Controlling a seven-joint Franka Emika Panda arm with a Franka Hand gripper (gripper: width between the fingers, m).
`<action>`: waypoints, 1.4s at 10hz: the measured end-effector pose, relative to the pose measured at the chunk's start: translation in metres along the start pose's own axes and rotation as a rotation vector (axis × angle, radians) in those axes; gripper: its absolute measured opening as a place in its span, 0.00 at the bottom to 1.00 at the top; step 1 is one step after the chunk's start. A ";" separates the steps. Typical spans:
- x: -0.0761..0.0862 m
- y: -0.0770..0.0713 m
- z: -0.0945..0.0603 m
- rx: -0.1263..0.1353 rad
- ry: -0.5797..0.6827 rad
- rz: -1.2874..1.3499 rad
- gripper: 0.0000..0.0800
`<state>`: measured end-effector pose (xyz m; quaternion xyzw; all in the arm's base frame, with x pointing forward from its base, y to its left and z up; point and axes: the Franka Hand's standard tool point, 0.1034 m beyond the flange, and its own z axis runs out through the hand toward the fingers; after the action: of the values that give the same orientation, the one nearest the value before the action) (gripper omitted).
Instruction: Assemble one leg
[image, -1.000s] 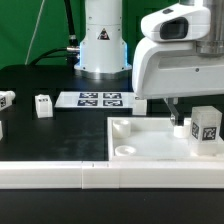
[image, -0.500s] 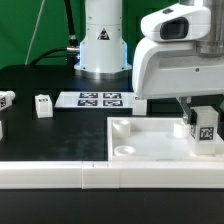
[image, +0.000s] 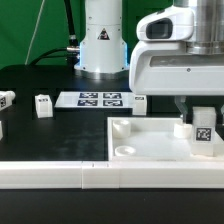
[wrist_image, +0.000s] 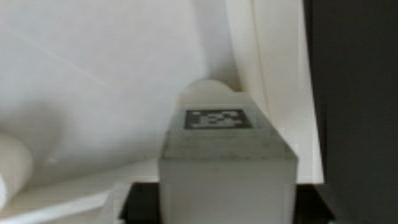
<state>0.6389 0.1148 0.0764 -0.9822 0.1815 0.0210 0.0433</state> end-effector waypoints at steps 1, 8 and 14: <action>0.000 0.001 0.000 0.003 -0.002 0.120 0.36; 0.002 0.003 0.000 0.030 0.009 0.879 0.37; 0.000 0.002 0.001 0.033 -0.004 1.105 0.63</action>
Offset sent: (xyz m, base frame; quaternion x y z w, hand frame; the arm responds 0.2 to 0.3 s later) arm -0.0027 -0.0035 -0.0088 -0.0198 0.0085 0.2349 0.9718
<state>0.6385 0.1134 0.0750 -0.7399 0.6703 0.0395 0.0415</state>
